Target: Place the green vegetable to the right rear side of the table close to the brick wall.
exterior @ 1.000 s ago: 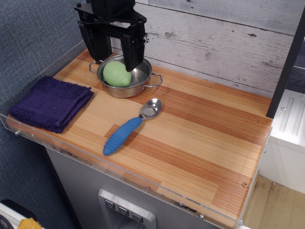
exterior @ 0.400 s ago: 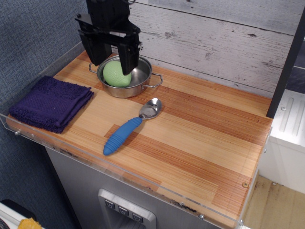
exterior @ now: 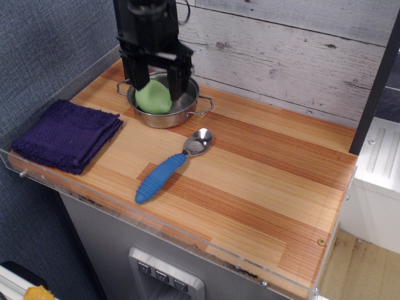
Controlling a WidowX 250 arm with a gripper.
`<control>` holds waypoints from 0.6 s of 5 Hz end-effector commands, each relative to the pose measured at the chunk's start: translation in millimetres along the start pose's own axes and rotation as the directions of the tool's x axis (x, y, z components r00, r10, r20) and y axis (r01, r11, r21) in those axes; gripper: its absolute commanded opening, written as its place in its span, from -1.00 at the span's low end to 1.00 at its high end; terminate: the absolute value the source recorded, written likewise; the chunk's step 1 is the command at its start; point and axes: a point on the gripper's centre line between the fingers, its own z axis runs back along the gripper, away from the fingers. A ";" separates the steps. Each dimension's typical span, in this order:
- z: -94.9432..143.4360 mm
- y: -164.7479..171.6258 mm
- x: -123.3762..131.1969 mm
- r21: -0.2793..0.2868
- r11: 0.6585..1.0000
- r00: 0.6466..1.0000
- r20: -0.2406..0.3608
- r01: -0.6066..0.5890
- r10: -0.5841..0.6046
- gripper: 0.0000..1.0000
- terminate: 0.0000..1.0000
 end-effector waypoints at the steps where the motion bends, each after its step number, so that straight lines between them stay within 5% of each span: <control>1: -24.7 29.6 31.8 0.031 0.995 0.996 0.015 -0.093 0.093 1.00 -1.00; 3: -40.6 17.5 26.9 0.020 0.996 0.997 -0.009 -0.083 0.083 1.00 -1.00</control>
